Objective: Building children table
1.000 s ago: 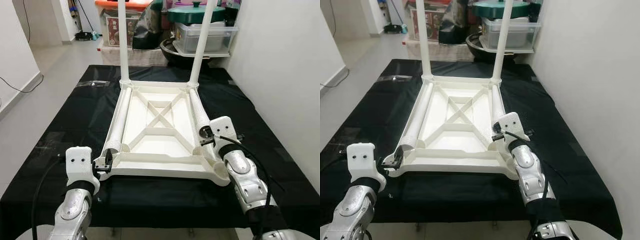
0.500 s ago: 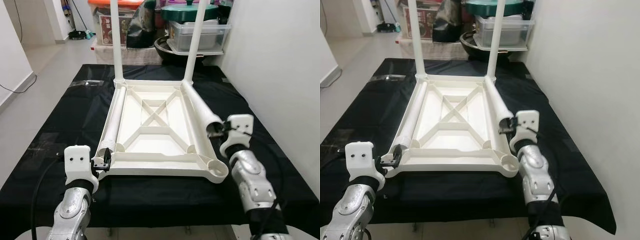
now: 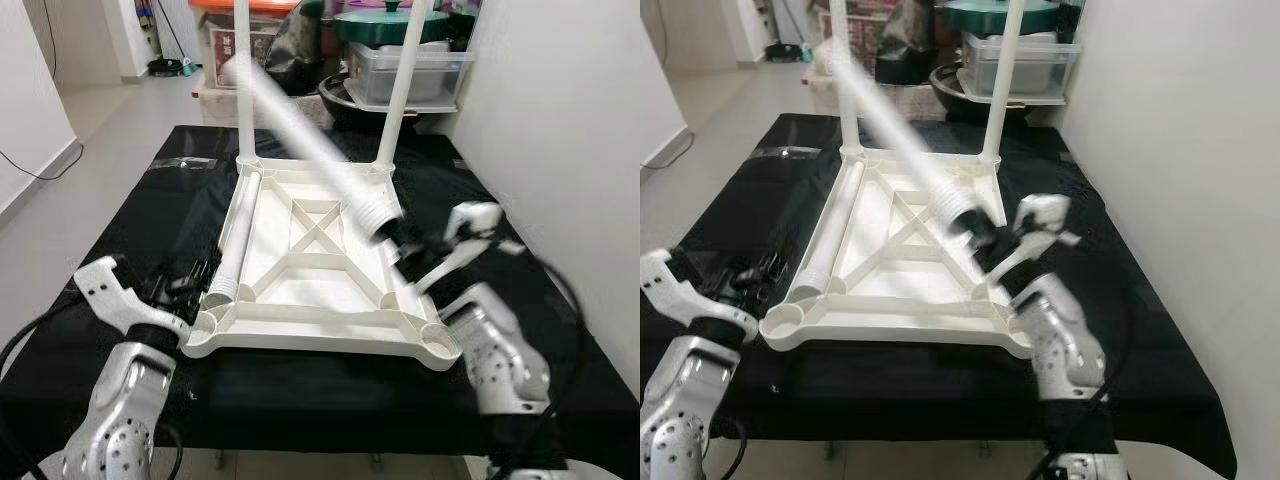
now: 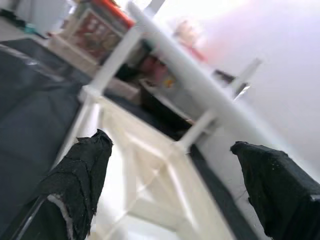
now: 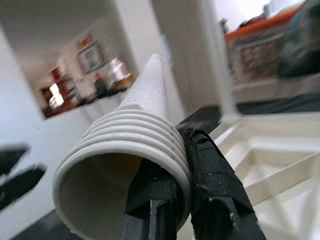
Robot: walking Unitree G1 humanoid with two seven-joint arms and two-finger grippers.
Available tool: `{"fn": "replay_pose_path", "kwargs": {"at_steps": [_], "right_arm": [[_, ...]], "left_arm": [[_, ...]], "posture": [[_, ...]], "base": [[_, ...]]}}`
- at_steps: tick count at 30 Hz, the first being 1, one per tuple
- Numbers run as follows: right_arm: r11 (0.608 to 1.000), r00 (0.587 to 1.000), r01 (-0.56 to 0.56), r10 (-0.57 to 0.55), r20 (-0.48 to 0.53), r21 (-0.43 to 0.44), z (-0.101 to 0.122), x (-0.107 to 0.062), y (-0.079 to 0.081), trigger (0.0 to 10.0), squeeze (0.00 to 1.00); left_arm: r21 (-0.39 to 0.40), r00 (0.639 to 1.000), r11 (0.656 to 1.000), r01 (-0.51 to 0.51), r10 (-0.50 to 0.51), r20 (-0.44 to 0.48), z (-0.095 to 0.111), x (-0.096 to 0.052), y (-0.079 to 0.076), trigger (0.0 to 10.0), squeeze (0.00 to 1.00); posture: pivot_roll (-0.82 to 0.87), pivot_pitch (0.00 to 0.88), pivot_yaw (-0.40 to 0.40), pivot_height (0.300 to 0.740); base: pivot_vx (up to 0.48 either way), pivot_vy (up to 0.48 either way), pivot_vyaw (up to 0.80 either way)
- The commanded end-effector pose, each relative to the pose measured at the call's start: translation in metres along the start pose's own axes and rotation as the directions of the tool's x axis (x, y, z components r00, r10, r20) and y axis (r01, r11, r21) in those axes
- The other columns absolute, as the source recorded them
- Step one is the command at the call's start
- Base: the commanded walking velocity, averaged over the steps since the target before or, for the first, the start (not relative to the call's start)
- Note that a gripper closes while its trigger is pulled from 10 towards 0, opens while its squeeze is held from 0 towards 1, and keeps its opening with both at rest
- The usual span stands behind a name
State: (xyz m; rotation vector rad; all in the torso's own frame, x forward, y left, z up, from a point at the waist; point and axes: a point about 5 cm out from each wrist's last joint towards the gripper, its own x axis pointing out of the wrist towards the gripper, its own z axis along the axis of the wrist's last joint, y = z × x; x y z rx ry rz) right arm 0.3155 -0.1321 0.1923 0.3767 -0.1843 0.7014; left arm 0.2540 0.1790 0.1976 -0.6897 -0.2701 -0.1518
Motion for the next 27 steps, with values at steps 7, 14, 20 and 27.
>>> {"fn": "replay_pose_path", "kwargs": {"at_steps": [7, 14, 20, 27], "right_arm": [[0.955, 0.959, -0.271, 0.279, -0.053, 0.116, -0.008, -0.021, 0.018, 0.0, 0.00], [0.846, 0.847, -0.482, 0.517, -0.125, 0.228, -0.016, -0.051, 0.035, 0.0, 0.00], [0.803, 0.804, -0.526, 0.577, -0.144, 0.280, -0.017, -0.064, 0.032, 0.0, 0.00], [0.793, 0.759, -0.530, 0.602, -0.249, 0.302, -0.030, -0.076, 0.026, 0.0, 0.00]], "left_arm": [[-0.189, 0.989, 0.971, 0.145, -0.148, -0.004, 0.000, 0.002, -0.010, 10.0, 0.00], [-0.288, 0.991, 0.948, 0.133, -0.137, 0.007, 0.004, 0.002, -0.001, 10.0, 0.00], [-0.335, 0.995, 0.937, 0.097, -0.098, 0.013, 0.004, 0.003, 0.009, 10.0, 0.00], [-0.349, 0.993, 0.931, 0.109, -0.087, 0.079, 0.018, 0.005, 0.011, 10.0, 0.00]], "posture": [[0.07, 0.000, -0.065, 0.740], [0.07, 0.000, -0.065, 0.740], [0.07, 0.000, -0.060, 0.740], [0.08, 0.000, -0.070, 0.740]], "base": [[0.000, 0.000, 0.00], [0.000, 0.000, 0.00], [0.000, 0.000, 0.00], [0.000, 0.000, 0.00]]}}
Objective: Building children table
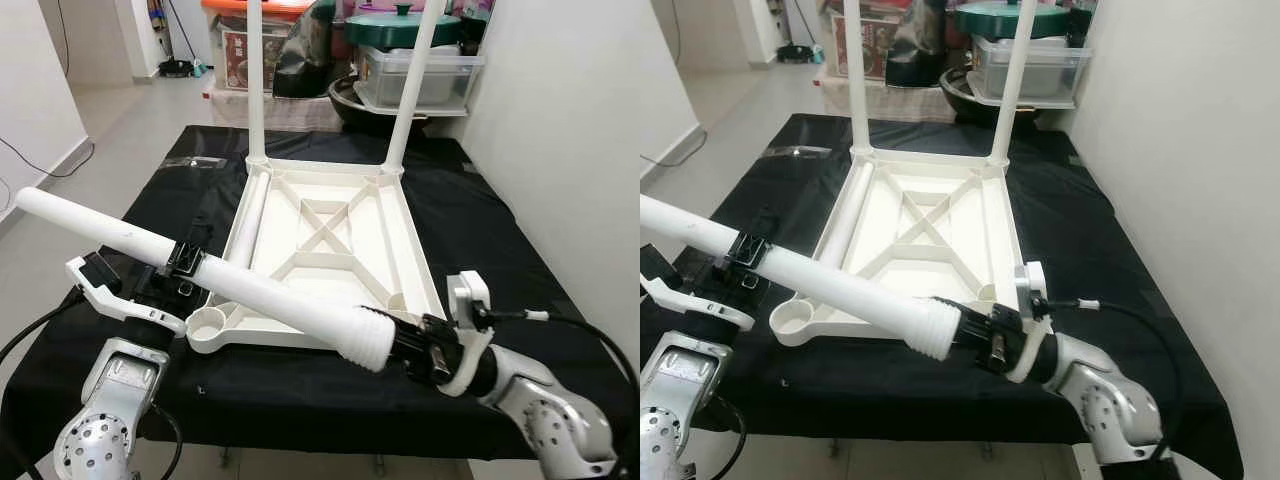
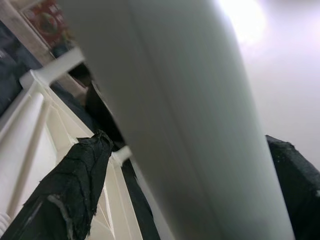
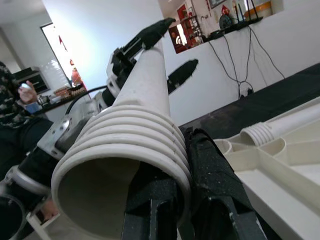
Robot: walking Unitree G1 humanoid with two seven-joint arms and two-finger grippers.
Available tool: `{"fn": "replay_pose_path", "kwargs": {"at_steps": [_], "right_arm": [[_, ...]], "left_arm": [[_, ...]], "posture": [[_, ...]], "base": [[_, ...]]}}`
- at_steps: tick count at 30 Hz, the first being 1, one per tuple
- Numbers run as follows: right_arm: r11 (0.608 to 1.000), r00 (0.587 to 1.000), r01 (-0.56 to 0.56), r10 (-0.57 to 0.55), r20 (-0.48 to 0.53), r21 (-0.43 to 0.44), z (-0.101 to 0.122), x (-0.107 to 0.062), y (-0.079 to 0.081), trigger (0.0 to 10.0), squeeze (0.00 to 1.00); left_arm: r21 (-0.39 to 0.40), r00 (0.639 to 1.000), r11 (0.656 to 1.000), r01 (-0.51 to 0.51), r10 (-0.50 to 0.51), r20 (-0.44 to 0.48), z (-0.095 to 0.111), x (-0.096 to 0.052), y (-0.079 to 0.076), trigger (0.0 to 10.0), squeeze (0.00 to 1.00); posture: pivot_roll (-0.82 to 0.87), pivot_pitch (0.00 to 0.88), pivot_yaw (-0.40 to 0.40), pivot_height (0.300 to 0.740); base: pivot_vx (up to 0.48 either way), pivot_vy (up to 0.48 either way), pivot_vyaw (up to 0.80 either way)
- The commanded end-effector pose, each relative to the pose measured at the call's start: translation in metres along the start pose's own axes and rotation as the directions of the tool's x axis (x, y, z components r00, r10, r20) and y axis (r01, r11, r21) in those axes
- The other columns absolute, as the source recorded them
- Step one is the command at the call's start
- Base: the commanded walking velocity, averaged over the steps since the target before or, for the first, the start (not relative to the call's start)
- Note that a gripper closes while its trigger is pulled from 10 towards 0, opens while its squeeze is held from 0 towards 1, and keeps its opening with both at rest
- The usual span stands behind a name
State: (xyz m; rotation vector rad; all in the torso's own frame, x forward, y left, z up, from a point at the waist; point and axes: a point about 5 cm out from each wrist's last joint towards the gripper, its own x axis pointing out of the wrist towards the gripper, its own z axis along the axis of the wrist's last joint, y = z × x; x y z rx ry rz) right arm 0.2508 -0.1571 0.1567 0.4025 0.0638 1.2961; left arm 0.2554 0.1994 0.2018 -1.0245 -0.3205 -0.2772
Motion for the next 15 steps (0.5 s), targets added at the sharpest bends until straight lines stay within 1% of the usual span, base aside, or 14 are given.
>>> {"fn": "replay_pose_path", "kwargs": {"at_steps": [1, 2, 3, 4, 5, 6, 7, 11, 13, 14, 15], "right_arm": [[0.998, 0.994, -0.060, 0.063, -0.086, 0.035, -0.014, 0.001, 0.002, 0.0, 0.00], [0.999, 0.994, -0.037, 0.040, -0.105, 0.030, -0.015, -0.003, -0.002, 0.0, 0.00], [1.000, 0.993, -0.013, 0.016, -0.116, 0.020, -0.014, -0.006, -0.006, 0.0, 0.00], [1.000, 0.993, 0.005, -0.003, -0.120, 0.010, -0.013, -0.009, -0.009, 0.0, 0.00], [1.000, 0.993, 0.025, -0.025, -0.119, 0.001, -0.011, -0.012, -0.013, 0.0, 0.00], [1.000, 0.993, 0.025, -0.025, -0.119, 0.001, -0.011, -0.012, -0.013, 0.0, 0.00], [0.999, 0.992, 0.038, -0.038, -0.117, -0.005, -0.009, -0.014, -0.016, 0.0, 0.00], [0.999, 0.992, 0.046, -0.048, -0.119, -0.020, -0.006, -0.014, -0.020, 0.0, 0.00], [0.998, 0.991, 0.054, -0.057, -0.123, -0.034, -0.005, -0.013, -0.021, 0.0, 0.00], [0.996, 0.990, 0.068, -0.075, -0.123, -0.057, -0.004, -0.011, -0.024, 0.0, 0.00], [0.996, 0.990, 0.068, -0.075, -0.123, -0.057, -0.004, -0.011, -0.024, 0.0, 0.00]], "left_arm": [[-0.014, 0.998, 1.000, 0.021, -0.020, 0.060, 0.013, 0.004, -0.004, 8.8, 0.00], [-0.015, 0.996, 0.999, 0.032, -0.030, 0.088, 0.022, 0.003, -0.005, 7.9, 0.00], [-0.010, 0.994, 0.999, 0.040, -0.038, 0.102, 0.028, 0.002, -0.006, 4.7, 0.00], [-0.001, 0.994, 0.999, 0.040, -0.039, 0.102, 0.031, 0.001, -0.006, 3.9, 0.00], [0.004, 0.994, 0.999, 0.039, -0.039, 0.103, 0.034, -0.002, -0.006, 1.2, 0.00], [0.004, 0.994, 0.999, 0.039, -0.039, 0.103, 0.034, -0.002, -0.006, 1.2, 0.00], [0.008, 0.994, 0.999, 0.038, -0.038, 0.103, 0.036, -0.003, -0.006, 0.0, 0.00], [0.021, 0.994, 0.998, 0.051, -0.053, 0.092, 0.039, -0.007, -0.007, 0.0, 0.00], [0.023, 0.995, 0.998, 0.054, -0.055, 0.087, 0.038, -0.007, -0.008, 0.0, 0.00], [0.023, 0.995, 0.998, 0.054, -0.056, 0.081, 0.037, -0.008, -0.008, 0.0, 0.00], [0.023, 0.995, 0.998, 0.054, -0.056, 0.081, 0.037, -0.008, -0.008, 0.0, 0.00]], "posture": [[0.08, 0.000, -0.073, 0.740], [0.08, 0.000, -0.073, 0.740], [0.09, 0.000, -0.073, 0.740], [0.10, 0.000, -0.078, 0.740], [0.10, 0.000, -0.079, 0.740], [0.10, 0.000, -0.079, 0.740], [0.10, 0.000, -0.079, 0.740], [0.10, 0.000, -0.080, 0.740], [0.10, 0.000, -0.081, 0.740], [0.10, 0.000, -0.080, 0.740], [0.10, 0.000, -0.080, 0.740]], "base": [[0.000, 0.000, 0.00], [0.000, 0.000, 0.00], [0.000, 0.000, 0.00], [0.000, 0.000, 0.00], [0.000, 0.000, 0.00], [0.000, 0.000, 0.00], [0.000, 0.000, 0.00], [0.000, 0.000, 0.00], [0.000, 0.000, 0.00], [0.000, 0.000, 0.00], [0.000, 0.000, 0.00]]}}
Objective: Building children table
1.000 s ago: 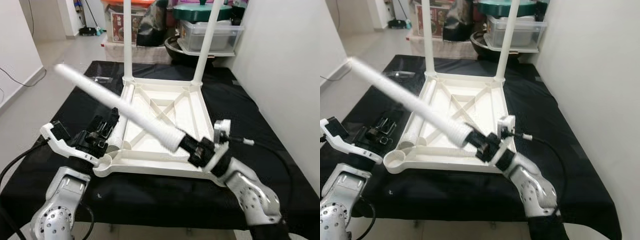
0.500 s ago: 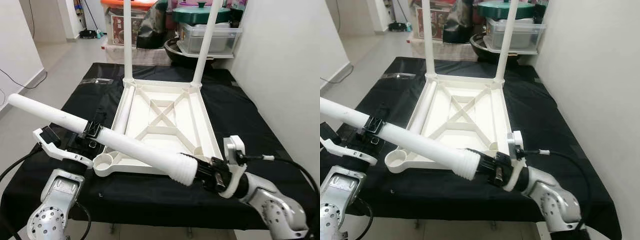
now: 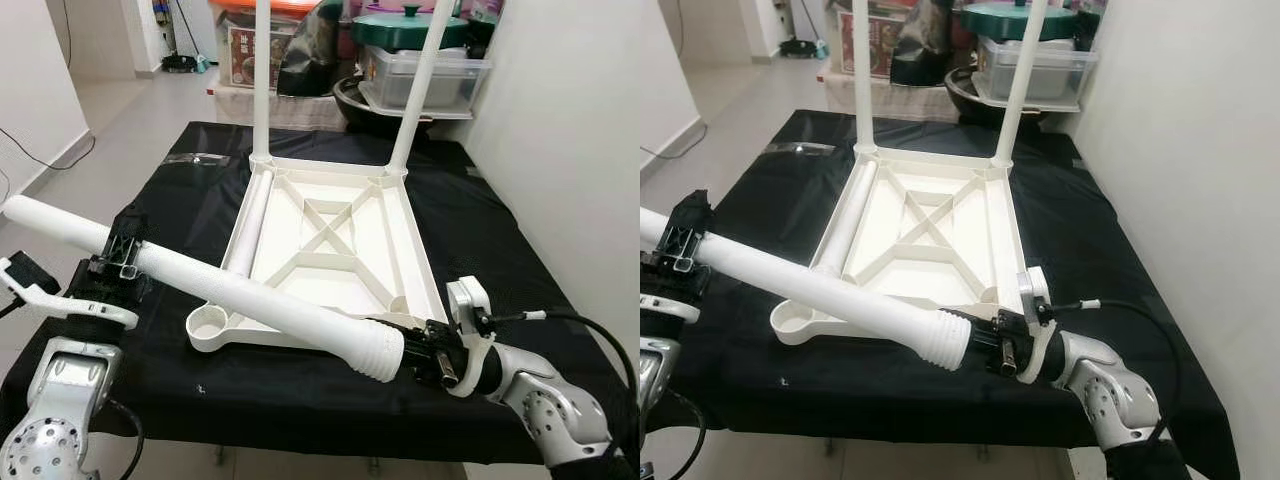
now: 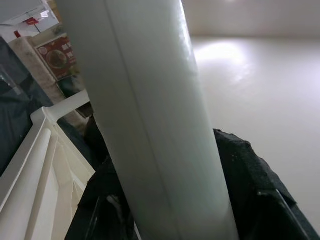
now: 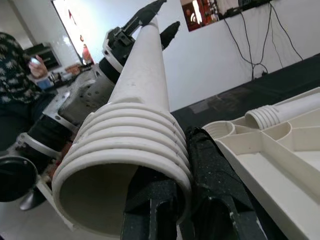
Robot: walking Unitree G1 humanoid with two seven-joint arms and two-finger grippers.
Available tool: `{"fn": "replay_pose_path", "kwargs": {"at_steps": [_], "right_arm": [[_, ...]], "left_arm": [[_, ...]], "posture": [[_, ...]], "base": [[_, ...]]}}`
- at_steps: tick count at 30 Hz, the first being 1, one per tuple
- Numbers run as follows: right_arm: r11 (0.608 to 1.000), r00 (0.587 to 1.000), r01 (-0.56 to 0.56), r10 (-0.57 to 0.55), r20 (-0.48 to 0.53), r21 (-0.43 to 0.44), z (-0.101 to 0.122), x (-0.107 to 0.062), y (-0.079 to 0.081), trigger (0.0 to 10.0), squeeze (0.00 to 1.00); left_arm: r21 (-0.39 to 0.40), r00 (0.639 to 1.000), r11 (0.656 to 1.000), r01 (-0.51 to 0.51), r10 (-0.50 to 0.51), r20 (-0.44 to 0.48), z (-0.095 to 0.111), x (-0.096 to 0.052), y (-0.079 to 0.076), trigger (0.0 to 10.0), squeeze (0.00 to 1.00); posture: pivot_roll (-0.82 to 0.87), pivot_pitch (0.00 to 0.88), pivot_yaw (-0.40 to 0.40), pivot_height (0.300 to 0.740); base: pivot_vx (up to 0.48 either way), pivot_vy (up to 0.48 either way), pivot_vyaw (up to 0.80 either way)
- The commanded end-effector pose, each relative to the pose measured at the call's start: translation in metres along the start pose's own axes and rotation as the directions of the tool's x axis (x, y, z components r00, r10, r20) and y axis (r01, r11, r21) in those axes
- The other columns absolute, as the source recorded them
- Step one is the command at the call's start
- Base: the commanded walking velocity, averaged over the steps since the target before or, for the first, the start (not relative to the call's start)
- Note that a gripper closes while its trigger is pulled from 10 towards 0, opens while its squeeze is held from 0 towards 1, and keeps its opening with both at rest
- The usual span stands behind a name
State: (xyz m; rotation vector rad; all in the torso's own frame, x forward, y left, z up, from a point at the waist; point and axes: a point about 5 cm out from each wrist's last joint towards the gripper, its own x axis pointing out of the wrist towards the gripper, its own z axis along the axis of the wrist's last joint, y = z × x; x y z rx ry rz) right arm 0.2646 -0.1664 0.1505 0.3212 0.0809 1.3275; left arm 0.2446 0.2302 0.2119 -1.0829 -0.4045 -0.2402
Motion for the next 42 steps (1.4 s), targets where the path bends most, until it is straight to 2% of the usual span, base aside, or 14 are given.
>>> {"fn": "replay_pose_path", "kwargs": {"at_steps": [1, 6, 7, 8, 9, 10, 11, 24, 25, 26, 28, 37, 41, 42], "right_arm": [[0.995, 0.993, 0.098, -0.098, -0.061, -0.010, -0.005, -0.005, -0.009, 0.0, 0.00], [0.943, 0.951, 0.288, -0.302, -0.066, -0.166, -0.002, -0.002, -0.032, 0.0, 0.00], [0.909, 0.916, 0.375, -0.394, -0.077, -0.184, -0.003, -0.003, -0.042, 4.1, 0.00], [0.909, 0.916, 0.375, -0.394, -0.077, -0.184, -0.003, -0.003, -0.042, 4.1, 0.00], [0.887, 0.894, 0.425, -0.442, -0.068, -0.182, -0.002, -0.003, -0.048, 10.0, 0.00], [0.872, 0.877, 0.459, -0.475, -0.068, -0.168, -0.001, -0.003, -0.052, 10.0, 0.00], [0.864, 0.870, 0.476, -0.490, -0.061, -0.162, -0.001, -0.003, -0.053, 10.0, 1.00], [0.824, 0.839, 0.481, -0.532, -0.116, -0.300, -0.001, -0.007, -0.062, 10.0, 1.00], [0.812, 0.832, 0.479, -0.541, -0.123, -0.332, 0.003, -0.007, -0.064, 10.0, 0.86], [0.807, 0.834, 0.472, -0.539, -0.117, -0.356, 0.010, -0.005, -0.065, 10.0, 0.19], [0.803, 0.840, 0.470, -0.534, -0.093, -0.367, 0.020, -0.001, -0.065, 10.0, 0.00], [0.828, 0.910, 0.349, -0.411, -0.052, -0.438, 0.071, 0.074, -0.054, 10.0, 0.00], [0.834, 0.918, 0.328, -0.392, -0.057, -0.443, 0.072, 0.081, -0.052, 10.0, 0.00], [0.842, 0.930, 0.286, -0.359, -0.080, -0.457, 0.071, 0.095, -0.047, 10.0, 0.00]], "left_arm": [[0.062, 0.998, 0.997, 0.054, -0.053, -0.018, 0.002, 0.001, -0.012, 0.0, 0.00], [0.054, 0.998, 0.997, 0.057, -0.055, -0.038, -0.001, 0.003, -0.015, 0.0, 0.00], [0.058, 0.998, 0.997, 0.052, -0.049, -0.044, -0.001, 0.003, -0.015, 0.0, 0.00], [0.058, 0.998, 0.997, 0.052, -0.049, -0.044, -0.001, 0.003, -0.015, 0.0, 0.00], [0.060, 0.998, 0.998, 0.035, -0.032, -0.051, -0.001, 0.005, -0.013, 0.0, 0.00], [0.061, 0.998, 0.998, 0.016, -0.013, -0.053, -0.001, 0.006, -0.011, 0.0, 0.00], [0.076, 0.998, 0.997, -0.007, 0.012, -0.055, 0.000, 0.008, -0.008, 10.0, 0.00], [0.190, 1.000, 0.982, 0.019, -0.016, -0.016, 0.029, 0.033, -0.015, 10.0, 0.00], [0.190, 1.000, 0.982, 0.022, -0.018, -0.020, 0.027, 0.033, -0.016, 10.0, 0.00], [0.189, 0.999, 0.982, 0.024, -0.019, -0.029, 0.025, 0.033, -0.016, 10.0, 0.00], [0.188, 0.999, 0.982, 0.025, -0.018, -0.039, 0.022, 0.033, -0.016, 10.0, 0.00], [0.219, 0.989, 0.973, 0.073, -0.043, -0.139, -0.001, 0.039, -0.018, 10.0, 0.00], [0.220, 0.989, 0.972, 0.078, -0.047, -0.143, -0.002, 0.039, -0.019, 10.0, 0.00], [0.238, 0.987, 0.967, 0.091, -0.057, -0.149, -0.006, 0.040, -0.020, 0.0, 0.00]], "posture": [[0.10, 0.000, -0.080, 0.740], [0.10, 0.000, -0.080, 0.740], [0.11, 0.000, -0.076, 0.740], [0.11, 0.000, -0.076, 0.740], [0.11, 0.000, -0.075, 0.740], [0.11, 0.000, -0.075, 0.740], [0.10, 0.000, -0.072, 0.740], [0.11, 0.000, -0.080, 0.740], [0.10, 0.000, -0.077, 0.740], [0.10, 0.000, -0.077, 0.740], [0.10, 0.000, -0.072, 0.740], [0.10, 0.000, -0.066, 0.740], [0.10, 0.000, -0.066, 0.740], [0.11, 0.000, -0.069, 0.740]], "base": [[0.000, 0.000, 0.00], [0.000, 0.000, 0.00], [0.000, 0.000, 0.00], [0.000, 0.000, 0.00], [0.000, 0.000, 0.00], [0.000, 0.000, 0.00], [0.000, 0.000, 0.00], [0.000, 0.000, 0.00], [0.000, 0.000, 0.00], [0.000, 0.000, 0.00], [0.000, 0.000, 0.00], [0.000, 0.000, 0.00], [0.000, 0.000, 0.00], [0.000, 0.000, 0.00]]}}
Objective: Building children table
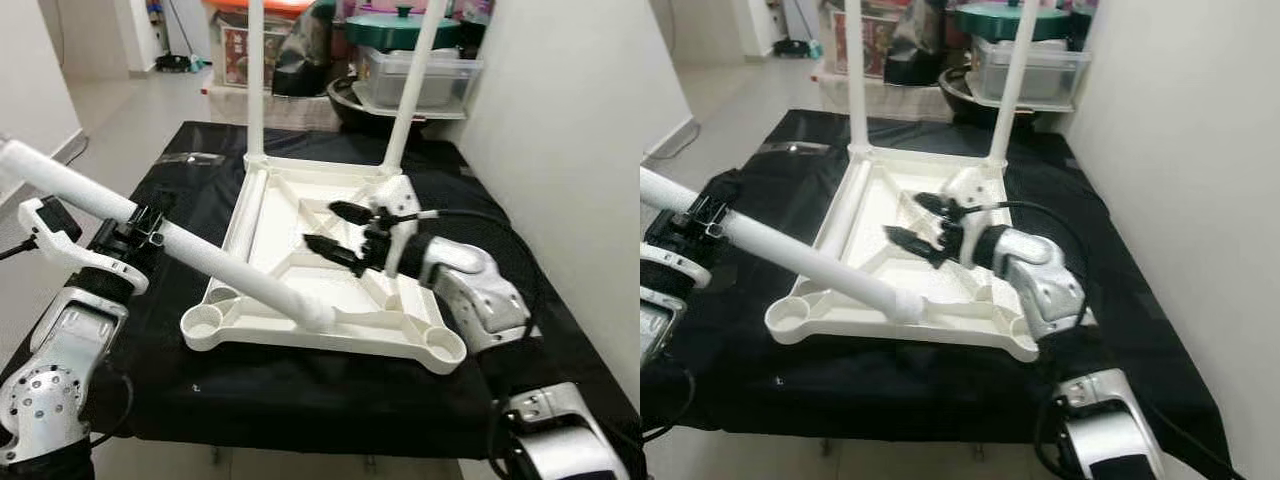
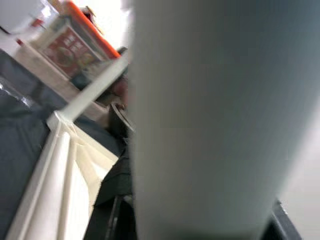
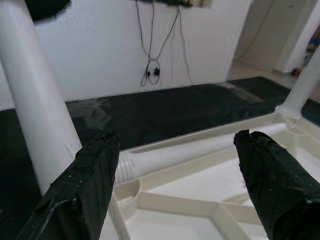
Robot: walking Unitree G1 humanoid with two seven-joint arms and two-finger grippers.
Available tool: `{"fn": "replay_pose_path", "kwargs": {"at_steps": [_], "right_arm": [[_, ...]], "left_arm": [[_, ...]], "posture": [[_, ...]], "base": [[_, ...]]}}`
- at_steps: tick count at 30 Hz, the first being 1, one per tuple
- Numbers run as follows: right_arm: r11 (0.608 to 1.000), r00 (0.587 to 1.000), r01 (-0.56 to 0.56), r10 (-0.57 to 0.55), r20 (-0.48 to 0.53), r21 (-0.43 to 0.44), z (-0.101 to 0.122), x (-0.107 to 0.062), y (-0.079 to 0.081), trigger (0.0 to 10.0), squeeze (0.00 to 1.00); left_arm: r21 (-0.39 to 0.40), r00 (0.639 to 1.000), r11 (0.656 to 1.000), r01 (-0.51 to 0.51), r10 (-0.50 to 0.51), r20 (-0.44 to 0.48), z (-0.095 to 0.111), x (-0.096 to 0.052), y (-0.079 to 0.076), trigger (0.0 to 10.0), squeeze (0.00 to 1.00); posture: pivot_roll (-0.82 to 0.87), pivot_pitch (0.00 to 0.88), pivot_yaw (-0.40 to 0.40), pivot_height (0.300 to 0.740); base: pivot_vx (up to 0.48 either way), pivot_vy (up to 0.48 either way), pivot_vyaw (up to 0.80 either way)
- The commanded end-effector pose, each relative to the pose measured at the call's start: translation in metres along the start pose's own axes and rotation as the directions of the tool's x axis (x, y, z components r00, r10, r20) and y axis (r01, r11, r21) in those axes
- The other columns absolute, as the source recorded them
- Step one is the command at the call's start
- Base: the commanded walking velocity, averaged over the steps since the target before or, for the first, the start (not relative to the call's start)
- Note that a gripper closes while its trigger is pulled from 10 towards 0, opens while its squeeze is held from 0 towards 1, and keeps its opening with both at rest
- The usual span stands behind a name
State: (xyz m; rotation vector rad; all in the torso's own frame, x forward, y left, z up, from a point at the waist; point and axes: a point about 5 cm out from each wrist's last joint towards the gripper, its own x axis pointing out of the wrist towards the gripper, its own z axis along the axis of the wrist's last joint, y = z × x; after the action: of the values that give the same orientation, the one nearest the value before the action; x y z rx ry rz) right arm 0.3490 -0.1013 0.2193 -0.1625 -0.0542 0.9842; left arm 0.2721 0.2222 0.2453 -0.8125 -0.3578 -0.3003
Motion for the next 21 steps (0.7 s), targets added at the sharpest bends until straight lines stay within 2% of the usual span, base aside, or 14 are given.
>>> {"fn": "replay_pose_path", "kwargs": {"at_steps": [1, 3, 5, 6, 8, 14, 17, 21], "right_arm": [[0.998, 0.997, -0.065, 0.064, -0.040, -0.014, 0.001, 0.013, 0.013, 10.0, 0.00], [0.998, 0.997, -0.065, 0.064, -0.040, -0.014, 0.001, 0.013, 0.013, 10.0, 0.00], [0.991, 0.987, -0.131, 0.129, -0.092, -0.011, -0.002, 0.027, 0.028, 10.0, 0.00], [0.991, 0.987, -0.131, 0.129, -0.092, -0.011, -0.002, 0.027, 0.028, 10.0, 0.00], [0.986, 0.977, -0.169, 0.168, -0.133, 0.005, -0.009, 0.029, 0.036, 10.0, 0.00], [0.980, 0.970, -0.197, 0.200, -0.137, 0.039, -0.011, 0.030, 0.044, 10.0, 0.00], [0.971, 0.962, -0.229, 0.236, -0.137, 0.063, -0.010, 0.034, 0.053, 10.0, 0.00], [0.969, 0.958, -0.237, 0.244, -0.147, 0.062, -0.011, 0.039, 0.057, 10.0, 0.00]], "left_arm": [[0.051, 0.999, 0.999, 0.017, -0.014, -0.044, -0.010, 0.003, -0.004, 0.0, 0.00], [0.051, 0.999, 0.999, 0.017, -0.014, -0.044, -0.010, 0.003, -0.004, 0.0, 0.00], [0.166, 0.996, 0.986, 0.014, 0.000, -0.085, -0.020, 0.006, -0.005, 0.0, 0.00], [0.166, 0.996, 0.986, 0.014, 0.000, -0.085, -0.020, 0.006, -0.005, 0.0, 0.00], [0.240, 0.994, 0.971, 0.014, 0.012, -0.106, -0.024, 0.007, -0.006, 0.0, 0.00], [0.255, 0.995, 0.967, 0.013, 0.013, -0.101, -0.024, 0.008, -0.008, 0.0, 0.00], [0.266, 0.992, 0.963, 0.052, -0.018, -0.129, -0.028, 0.010, -0.013, 0.0, 0.00], [0.270, 0.990, 0.961, 0.066, -0.030, -0.134, -0.032, 0.012, -0.016, 0.0, 0.00]], "posture": [[0.11, 0.000, -0.069, 0.740], [0.11, 0.000, -0.069, 0.740], [0.11, 0.000, -0.068, 0.740], [0.11, 0.000, -0.068, 0.740], [0.11, 0.000, -0.070, 0.740], [0.11, 0.000, -0.066, 0.740], [0.11, 0.000, -0.062, 0.740], [0.11, 0.000, -0.063, 0.740]], "base": [[0.000, 0.000, 0.00], [0.000, 0.000, 0.00], [0.000, 0.000, 0.00], [0.000, 0.000, 0.00], [0.000, 0.000, 0.00], [0.000, 0.000, 0.00], [0.000, 0.000, 0.00], [0.000, 0.000, 0.00]]}}
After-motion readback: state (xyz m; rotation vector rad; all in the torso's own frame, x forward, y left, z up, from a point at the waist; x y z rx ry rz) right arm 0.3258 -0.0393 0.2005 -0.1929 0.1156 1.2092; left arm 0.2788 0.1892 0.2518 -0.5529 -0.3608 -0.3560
